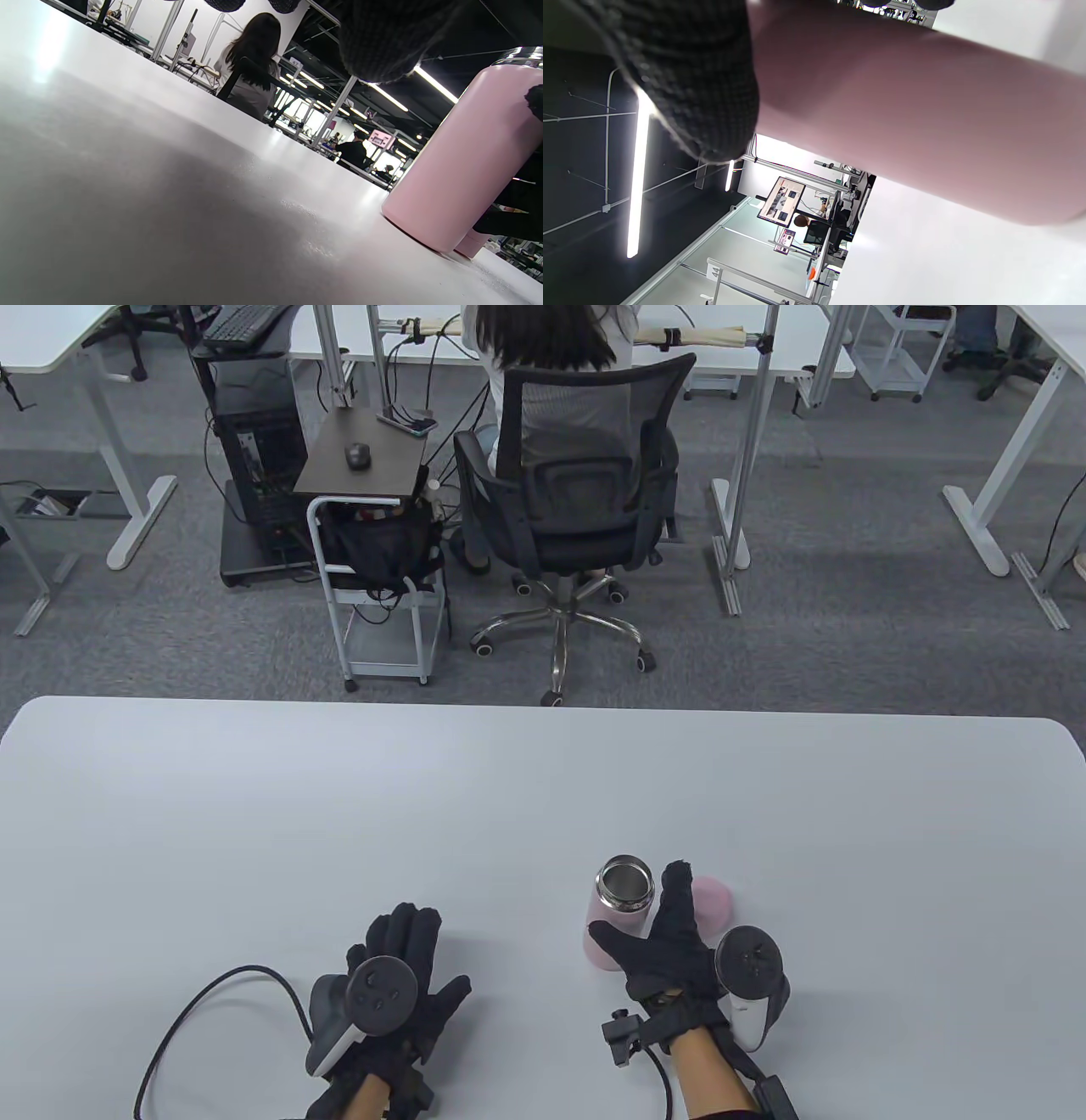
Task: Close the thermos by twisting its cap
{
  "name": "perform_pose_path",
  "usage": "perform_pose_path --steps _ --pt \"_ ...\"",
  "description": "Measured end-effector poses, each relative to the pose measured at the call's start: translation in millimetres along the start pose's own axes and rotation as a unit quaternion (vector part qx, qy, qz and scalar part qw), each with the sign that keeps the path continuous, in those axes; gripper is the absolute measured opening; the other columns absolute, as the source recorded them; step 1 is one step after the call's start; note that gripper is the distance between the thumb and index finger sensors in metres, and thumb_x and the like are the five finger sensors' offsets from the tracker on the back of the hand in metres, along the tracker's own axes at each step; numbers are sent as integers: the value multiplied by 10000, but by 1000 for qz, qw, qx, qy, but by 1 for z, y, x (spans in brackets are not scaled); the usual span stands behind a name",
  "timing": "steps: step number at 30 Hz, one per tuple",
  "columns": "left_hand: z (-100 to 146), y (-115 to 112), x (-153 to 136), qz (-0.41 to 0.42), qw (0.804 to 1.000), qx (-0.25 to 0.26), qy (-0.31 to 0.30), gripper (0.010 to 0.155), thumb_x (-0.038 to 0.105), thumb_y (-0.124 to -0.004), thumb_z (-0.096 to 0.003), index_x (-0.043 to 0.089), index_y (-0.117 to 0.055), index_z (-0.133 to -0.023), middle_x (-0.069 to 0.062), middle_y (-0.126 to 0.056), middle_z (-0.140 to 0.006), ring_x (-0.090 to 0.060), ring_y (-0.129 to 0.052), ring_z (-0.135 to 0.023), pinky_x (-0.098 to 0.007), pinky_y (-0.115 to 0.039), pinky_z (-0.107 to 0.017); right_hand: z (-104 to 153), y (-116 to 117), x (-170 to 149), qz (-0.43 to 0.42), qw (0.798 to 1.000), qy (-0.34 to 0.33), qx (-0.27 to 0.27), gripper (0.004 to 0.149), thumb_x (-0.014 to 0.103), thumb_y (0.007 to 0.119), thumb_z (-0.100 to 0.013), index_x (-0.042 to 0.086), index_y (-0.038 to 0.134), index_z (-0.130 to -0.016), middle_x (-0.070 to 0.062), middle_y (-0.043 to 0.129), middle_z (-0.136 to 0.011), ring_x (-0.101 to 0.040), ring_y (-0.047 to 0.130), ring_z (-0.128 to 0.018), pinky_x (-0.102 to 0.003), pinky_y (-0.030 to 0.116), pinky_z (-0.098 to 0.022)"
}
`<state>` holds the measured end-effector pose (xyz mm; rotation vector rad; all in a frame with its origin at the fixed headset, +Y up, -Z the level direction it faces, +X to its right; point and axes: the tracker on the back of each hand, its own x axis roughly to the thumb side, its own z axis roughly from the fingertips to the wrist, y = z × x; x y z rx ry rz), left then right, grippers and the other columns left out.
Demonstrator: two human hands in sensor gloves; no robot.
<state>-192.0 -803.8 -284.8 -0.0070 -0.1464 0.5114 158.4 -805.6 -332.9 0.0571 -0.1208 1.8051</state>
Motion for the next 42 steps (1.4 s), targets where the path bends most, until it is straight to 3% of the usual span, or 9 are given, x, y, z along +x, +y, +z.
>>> perform_pose_path --steps 10,28,42 --pt "-1 -1 0 5 1000 -6 0 887 539 -793 -481 188 -304 -1133 -221 -319 -1217 -581 -356 -1077 -769 -364 -701 -2 8 1 -31 999 -19 9 1003 374 987 -378 79 295 -1041 -220 449 -1034 -552 502 -910 -710 508 -624" --pt "-2 -4 -3 29 1000 -6 2 885 540 -793 -479 185 -313 -1131 -224 -343 -1213 -581 -375 -1074 -767 -376 -698 5 8 10 30 997 -60 -41 997 372 1017 -249 19 467 -1002 -262 553 -952 -530 657 -811 -652 642 -588" --pt "-1 -3 1 47 999 -7 -20 882 542 -792 -479 187 -314 -1131 -219 -355 -1214 -576 -388 -1076 -765 -386 -701 12 16 24 41 994 -101 -8 1014 406 1014 -228 -9 490 -990 -274 580 -934 -536 695 -778 -594 738 -520"
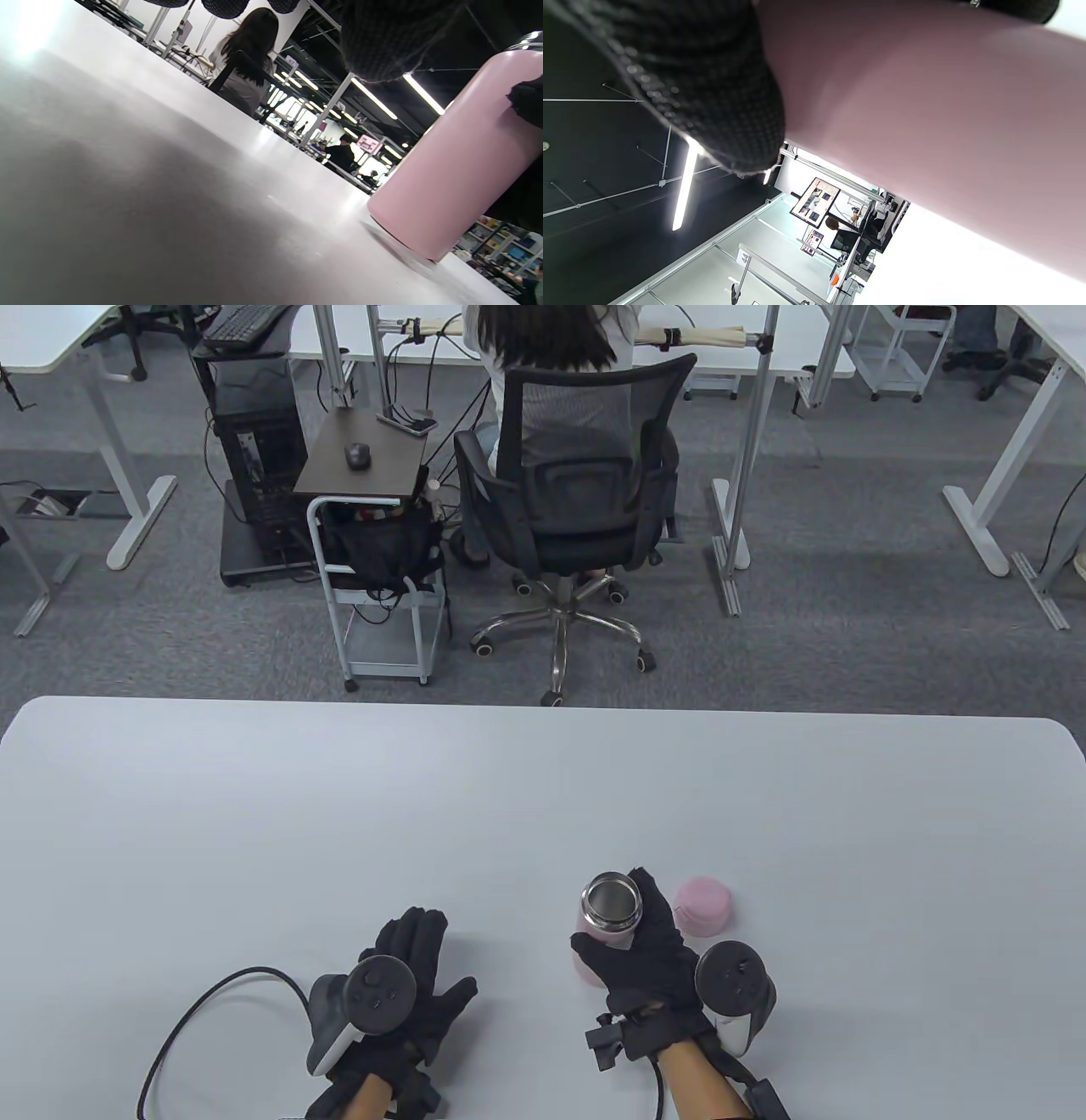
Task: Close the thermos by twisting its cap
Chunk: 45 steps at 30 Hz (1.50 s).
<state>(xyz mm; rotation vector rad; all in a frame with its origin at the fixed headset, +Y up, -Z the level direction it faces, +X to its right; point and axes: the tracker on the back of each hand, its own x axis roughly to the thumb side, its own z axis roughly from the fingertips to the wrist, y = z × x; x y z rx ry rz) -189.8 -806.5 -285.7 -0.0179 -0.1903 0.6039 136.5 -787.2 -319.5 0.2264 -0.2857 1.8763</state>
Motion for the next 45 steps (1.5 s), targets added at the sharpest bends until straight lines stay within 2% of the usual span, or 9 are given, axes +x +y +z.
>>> perform_pose_path --steps 12,22,28,31,34,42,45 --pt "3 -2 26 19 998 -17 -55 884 550 -787 -479 197 -305 -1130 -200 -355 -1221 -560 -397 -1087 -759 -396 -713 10 8 18 -21 999 -33 29 1007 426 1008 -234 -14 503 -986 -274 601 -924 -528 720 -763 -574 762 -503" --pt "6 -9 39 53 995 -29 -85 886 557 -807 -501 199 -273 -1111 -134 -396 -1222 -533 -426 -1097 -747 -418 -725 21 31 34 -26 994 -63 86 1004 430 1007 -236 -18 509 -984 -276 608 -921 -526 728 -758 -565 765 -503" --pt "5 -11 41 65 993 -40 -92 774 534 -785 -590 224 -281 -1090 -96 -418 -1213 -510 -444 -1102 -738 -432 -732 27 42 40 -36 991 -74 110 1003 430 1007 -236 -19 510 -984 -276 609 -921 -527 728 -758 -564 765 -503" --pt "5 -12 42 103 988 -43 -102 724 527 -775 -591 244 -319 -1077 -62 -462 -1203 -487 -481 -1102 -724 -456 -738 29 45 44 -50 989 -77 115 1001 429 1006 -238 -19 510 -983 -275 608 -921 -526 728 -758 -563 765 -503" --pt "5 -13 43 145 983 -45 -103 756 537 -788 -546 241 -331 -1070 -61 -476 -1194 -472 -505 -1097 -712 -473 -742 31 48 48 -56 988 -84 118 1002 427 1007 -237 -18 509 -983 -274 607 -922 -527 726 -759 -564 764 -503" --pt "4 -17 46 156 979 -77 -103 998 582 -869 -333 207 -307 -1067 -97 -438 -1193 -441 -545 -1095 -679 -552 -746 39 56 58 -45 984 -114 128 996 425 1005 -240 -11 507 -983 -267 603 -925 -526 721 -761 -562 760 -504" --pt "4 -16 45 187 974 -72 -102 1027 562 -897 -282 204 -338 -1066 -98 -470 -1184 -447 -608 -1067 -655 -600 -744 40 57 61 -52 983 -120 127 990 427 1003 -245 -8 507 -983 -263 603 -926 -524 720 -763 -560 760 -502"
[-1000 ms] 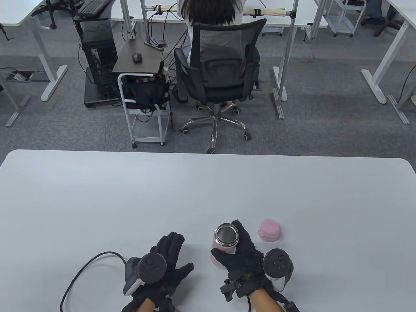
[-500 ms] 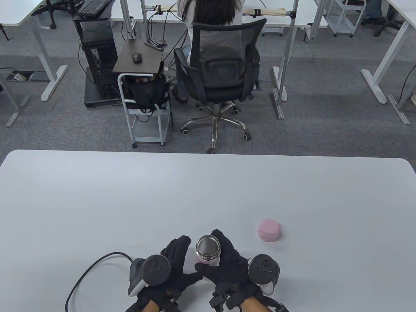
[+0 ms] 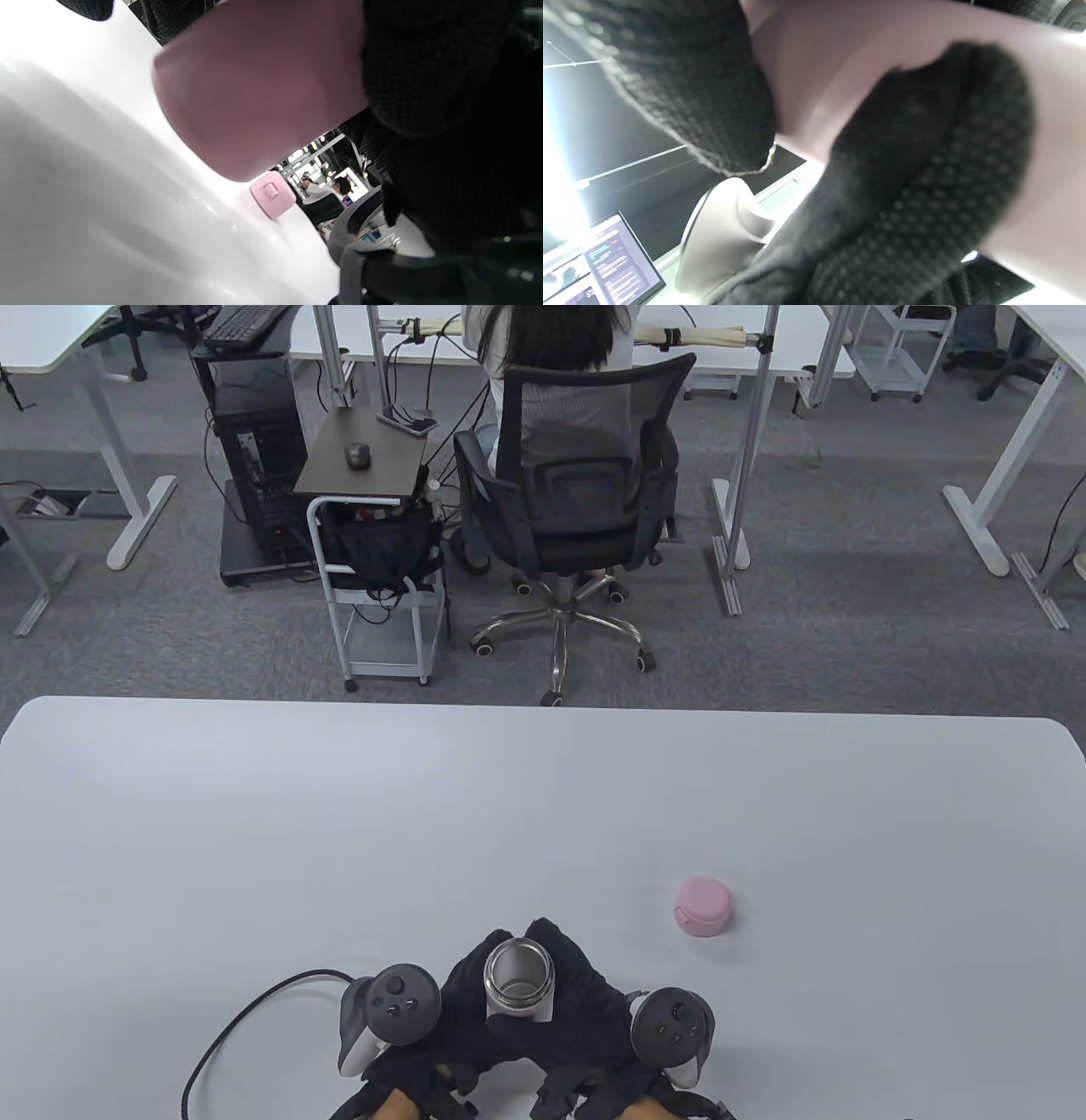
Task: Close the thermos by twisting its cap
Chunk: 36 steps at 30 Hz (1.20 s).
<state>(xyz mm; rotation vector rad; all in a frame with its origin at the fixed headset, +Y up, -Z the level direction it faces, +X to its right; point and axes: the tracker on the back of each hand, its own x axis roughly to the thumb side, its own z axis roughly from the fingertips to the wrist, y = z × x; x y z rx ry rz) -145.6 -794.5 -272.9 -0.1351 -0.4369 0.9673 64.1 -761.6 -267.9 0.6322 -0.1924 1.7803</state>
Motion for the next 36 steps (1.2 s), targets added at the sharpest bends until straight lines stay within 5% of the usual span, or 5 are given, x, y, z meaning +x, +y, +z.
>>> perform_pose_path --steps 6,17,24,36 --pt "0 0 -2 15 999 38 -5 998 554 -913 -251 190 -427 -1043 -113 -580 -1117 -428 -723 -978 -539 -755 -684 -3 -3 -4 -19 1000 9 17 956 393 995 -288 11 487 -1002 -252 591 -949 -522 710 -788 -561 751 -526" --pt "2 9 -13 43 996 72 24 993 579 -908 -252 176 -444 -1032 -162 -601 -1083 -440 -738 -952 -549 -765 -665 -8 -25 -21 39 998 46 15 780 293 994 -528 83 458 -1055 -207 593 -1021 -502 716 -867 -690 622 -613" --pt "3 14 -17 44 994 92 33 991 579 -904 -257 173 -437 -1031 -171 -591 -1080 -446 -725 -952 -579 -741 -670 -7 -50 -32 153 985 68 -39 985 413 1022 -374 76 419 -1076 -225 547 -1049 -553 611 -910 -723 544 -635" --pt "5 20 -16 57 991 119 27 992 565 -910 -256 184 -428 -1034 -160 -571 -1100 -447 -705 -967 -567 -752 -663 -17 -73 -59 314 929 184 -73 971 425 977 -407 89 379 -1095 -242 326 -1100 -602 351 -951 -753 385 -654"
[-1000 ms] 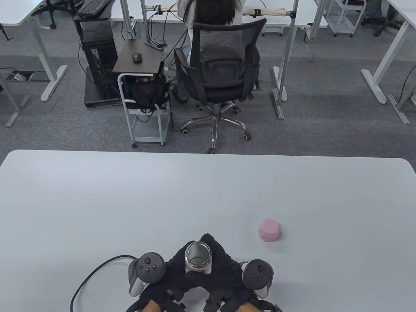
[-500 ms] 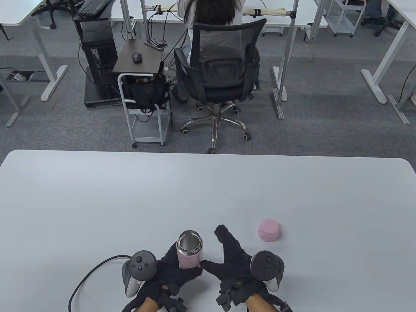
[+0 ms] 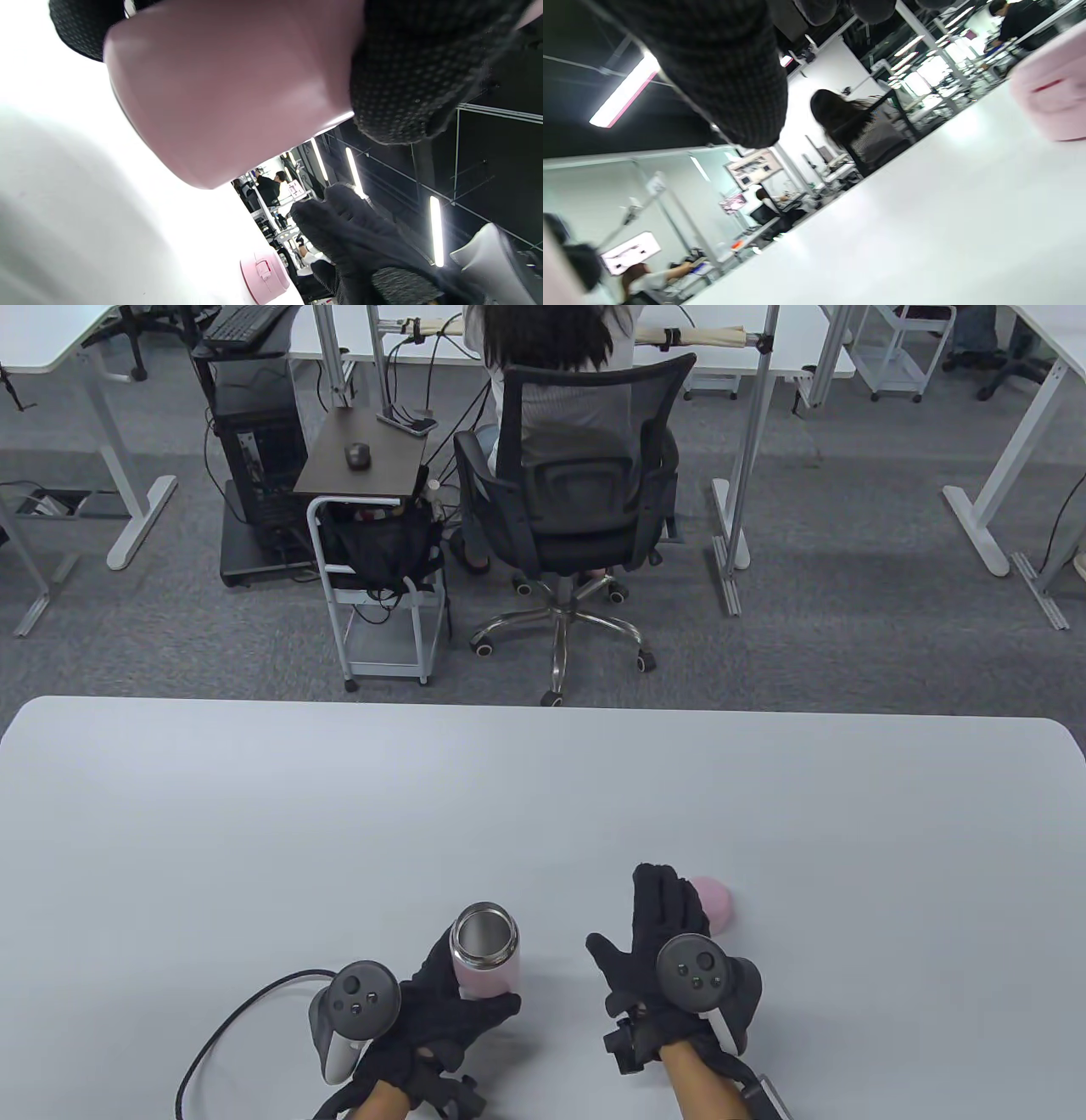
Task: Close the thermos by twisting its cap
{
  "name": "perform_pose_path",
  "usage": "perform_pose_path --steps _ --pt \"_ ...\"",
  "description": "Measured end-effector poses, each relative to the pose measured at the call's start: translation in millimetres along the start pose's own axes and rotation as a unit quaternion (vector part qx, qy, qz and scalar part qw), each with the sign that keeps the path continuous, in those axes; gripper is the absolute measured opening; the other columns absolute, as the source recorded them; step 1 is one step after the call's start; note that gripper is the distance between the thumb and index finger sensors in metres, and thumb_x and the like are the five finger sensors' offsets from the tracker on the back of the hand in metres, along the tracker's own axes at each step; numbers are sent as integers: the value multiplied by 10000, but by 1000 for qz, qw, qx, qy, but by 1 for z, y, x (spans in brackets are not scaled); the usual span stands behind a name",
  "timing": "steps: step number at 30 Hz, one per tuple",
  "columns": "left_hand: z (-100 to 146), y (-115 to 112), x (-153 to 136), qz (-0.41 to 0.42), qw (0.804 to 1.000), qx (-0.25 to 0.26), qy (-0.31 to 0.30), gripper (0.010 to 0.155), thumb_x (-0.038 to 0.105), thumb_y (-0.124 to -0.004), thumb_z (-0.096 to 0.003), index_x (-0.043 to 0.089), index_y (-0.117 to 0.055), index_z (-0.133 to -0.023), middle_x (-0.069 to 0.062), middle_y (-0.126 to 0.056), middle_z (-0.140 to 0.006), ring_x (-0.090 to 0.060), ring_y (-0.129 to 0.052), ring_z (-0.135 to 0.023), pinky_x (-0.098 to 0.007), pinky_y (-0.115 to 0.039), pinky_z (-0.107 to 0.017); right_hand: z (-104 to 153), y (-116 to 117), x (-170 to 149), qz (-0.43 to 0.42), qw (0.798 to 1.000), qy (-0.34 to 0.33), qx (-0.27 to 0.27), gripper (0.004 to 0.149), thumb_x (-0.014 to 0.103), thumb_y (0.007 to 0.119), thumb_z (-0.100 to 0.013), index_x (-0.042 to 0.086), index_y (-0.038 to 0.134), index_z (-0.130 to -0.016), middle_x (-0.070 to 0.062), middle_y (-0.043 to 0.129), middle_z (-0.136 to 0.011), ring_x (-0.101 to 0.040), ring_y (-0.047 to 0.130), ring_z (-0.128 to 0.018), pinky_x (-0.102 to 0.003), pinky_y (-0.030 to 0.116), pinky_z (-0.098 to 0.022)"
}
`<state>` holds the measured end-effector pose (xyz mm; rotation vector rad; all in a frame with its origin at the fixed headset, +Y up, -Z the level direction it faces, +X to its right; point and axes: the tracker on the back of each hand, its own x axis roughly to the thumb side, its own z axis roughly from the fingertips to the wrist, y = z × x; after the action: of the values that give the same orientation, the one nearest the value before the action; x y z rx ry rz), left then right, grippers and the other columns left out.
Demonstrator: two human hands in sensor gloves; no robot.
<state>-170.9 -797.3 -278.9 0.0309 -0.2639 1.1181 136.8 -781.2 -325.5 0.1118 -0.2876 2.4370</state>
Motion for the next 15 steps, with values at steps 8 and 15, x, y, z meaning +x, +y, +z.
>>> perform_pose_path --steps 8,15 --pt "-4 7 -5 16 1000 9 12 990 567 -908 -259 178 -430 -1034 -166 -575 -1094 -449 -707 -964 -578 -742 -668 -22 -4 -19 85 994 73 18 961 438 960 -422 190 336 -1109 -247 187 -1097 -601 251 -956 -760 303 -662" --pt "-7 17 -12 26 999 27 21 990 568 -907 -260 176 -431 -1034 -170 -577 -1091 -453 -707 -961 -586 -733 -668 -43 6 -28 156 980 112 52 931 464 927 -437 215 338 -1114 -231 110 -1096 -589 196 -966 -754 279 -675"
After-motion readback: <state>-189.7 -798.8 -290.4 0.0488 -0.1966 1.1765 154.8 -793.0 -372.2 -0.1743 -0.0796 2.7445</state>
